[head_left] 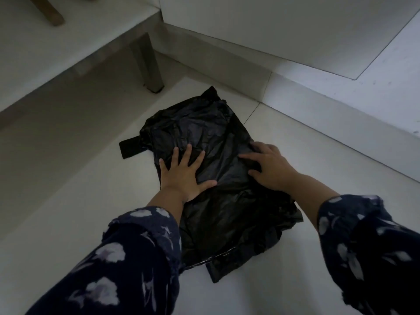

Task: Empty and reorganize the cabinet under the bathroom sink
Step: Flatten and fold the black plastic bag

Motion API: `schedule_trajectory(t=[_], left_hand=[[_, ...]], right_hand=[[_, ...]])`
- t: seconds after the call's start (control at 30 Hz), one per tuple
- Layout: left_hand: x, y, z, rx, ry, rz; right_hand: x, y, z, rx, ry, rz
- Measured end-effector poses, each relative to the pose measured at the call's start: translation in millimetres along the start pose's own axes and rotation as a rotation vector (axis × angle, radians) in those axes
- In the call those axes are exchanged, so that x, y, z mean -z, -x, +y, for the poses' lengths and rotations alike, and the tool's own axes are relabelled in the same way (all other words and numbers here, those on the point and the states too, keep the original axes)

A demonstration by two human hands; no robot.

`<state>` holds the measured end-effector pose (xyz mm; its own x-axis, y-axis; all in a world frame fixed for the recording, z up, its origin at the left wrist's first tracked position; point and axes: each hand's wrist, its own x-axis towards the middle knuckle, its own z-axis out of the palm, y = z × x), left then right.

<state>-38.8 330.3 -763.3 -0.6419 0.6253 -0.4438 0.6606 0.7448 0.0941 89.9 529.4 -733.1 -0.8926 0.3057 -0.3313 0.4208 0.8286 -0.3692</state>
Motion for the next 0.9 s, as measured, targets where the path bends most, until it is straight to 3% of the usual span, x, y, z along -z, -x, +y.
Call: schedule_trajectory(t=[0.2,0.47,0.6,0.9], left_hand=[[4.0,5.0,-24.4,-0.1,-0.005,0.0],[-6.2,45.9,-52.3,0.238,0.328,0.199],[-10.1,41.5,-53.8,0.171,0.716,0.315],[-17.2,35.1,-37.8,0.086,1.01,0.261]], right_hand=[[-12.1,-11.8,-17.2,-0.092,-0.085,0.075],[-13.1,-3.3,-20.2,-0.19,-0.37,0.079],[-9.0,-2.1,-22.9,-0.19,-0.507,0.058],[-3.1,9.9,-21.9,-0.315,-0.876,0.022]])
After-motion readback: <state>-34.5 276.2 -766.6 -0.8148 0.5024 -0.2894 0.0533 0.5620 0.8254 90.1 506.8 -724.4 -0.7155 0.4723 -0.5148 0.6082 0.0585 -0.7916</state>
